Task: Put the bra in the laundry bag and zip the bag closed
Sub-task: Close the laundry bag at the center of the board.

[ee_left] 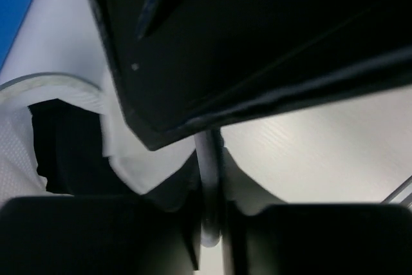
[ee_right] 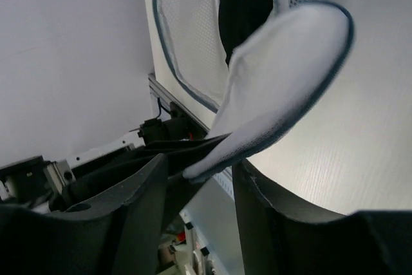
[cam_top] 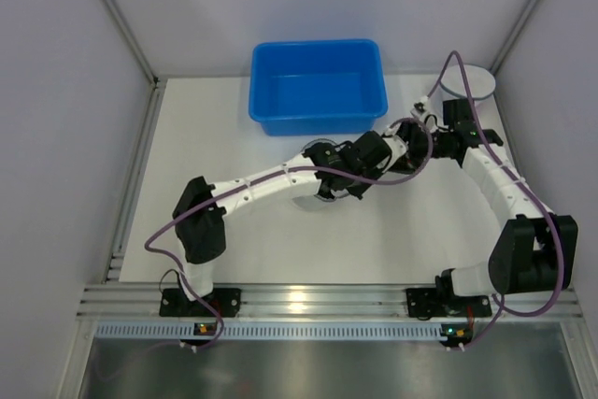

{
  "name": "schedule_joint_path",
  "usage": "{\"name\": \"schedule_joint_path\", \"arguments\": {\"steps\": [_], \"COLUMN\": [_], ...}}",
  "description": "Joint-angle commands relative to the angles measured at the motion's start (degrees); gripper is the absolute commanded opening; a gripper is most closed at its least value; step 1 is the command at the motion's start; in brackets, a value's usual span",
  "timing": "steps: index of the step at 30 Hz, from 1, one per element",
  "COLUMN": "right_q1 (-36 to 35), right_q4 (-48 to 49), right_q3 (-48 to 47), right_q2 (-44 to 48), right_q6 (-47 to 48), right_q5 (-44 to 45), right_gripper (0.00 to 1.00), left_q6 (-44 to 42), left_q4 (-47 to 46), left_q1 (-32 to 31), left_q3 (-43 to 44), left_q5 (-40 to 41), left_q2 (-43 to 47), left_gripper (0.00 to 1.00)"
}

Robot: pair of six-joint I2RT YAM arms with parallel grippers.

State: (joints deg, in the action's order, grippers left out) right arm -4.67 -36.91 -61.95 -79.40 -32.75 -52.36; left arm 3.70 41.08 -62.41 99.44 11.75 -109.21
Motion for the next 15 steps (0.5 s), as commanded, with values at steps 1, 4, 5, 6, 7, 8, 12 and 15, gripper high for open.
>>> {"name": "schedule_joint_path", "arguments": {"steps": [1, 4, 5, 6, 7, 8, 12, 15], "right_q1": [0.1, 1.6, 2.6, 3.1, 3.5, 4.0, 6.2, 6.2], "right_q4": [3.9, 5.3, 6.3, 7.4, 7.9, 8.5, 16.5, 24.6], "right_q3": [-1.6, -2.6, -2.8, -3.1, -3.4, -3.4, -1.2, 2.4], "right_q2": [0.9, 0.2, 0.2, 0.2, 0.7, 0.8, 3.7, 5.8], "right_q6": [-0.1, 0.1, 1.0, 1.5, 2.2, 3.5, 7.9, 9.5], "right_q5": [-2.1, -1.8, -1.4, -1.0, -0.4, 0.2, 0.9, -1.8], "right_gripper": [0.46, 0.74, 0.86, 0.9, 0.95, 0.99, 1.0, 0.99], "left_q6": [2.5, 4.1, 5.4, 5.8, 6.1, 7.3, 13.9, 19.0], "left_q4": [0.1, -1.9, -2.7, -4.0, -6.3, -7.8, -19.4, -29.3], "left_q1": [3.9, 7.9, 10.3, 11.8, 13.3, 14.6, 24.8, 30.0], "left_q3": [-3.5, -6.6, -9.1, -10.7, -12.0, -15.4, -25.9, -32.7], "left_q5": [-3.9, -11.4, -14.7, -18.0, -20.5, -25.1, -39.0, -47.0], "left_q2": [6.1, 10.3, 12.8, 14.1, 15.4, 16.9, 26.0, 29.7], "left_gripper": [0.14, 0.0, 0.0, 0.0, 0.0, 0.0, 0.0, 0.0]}}
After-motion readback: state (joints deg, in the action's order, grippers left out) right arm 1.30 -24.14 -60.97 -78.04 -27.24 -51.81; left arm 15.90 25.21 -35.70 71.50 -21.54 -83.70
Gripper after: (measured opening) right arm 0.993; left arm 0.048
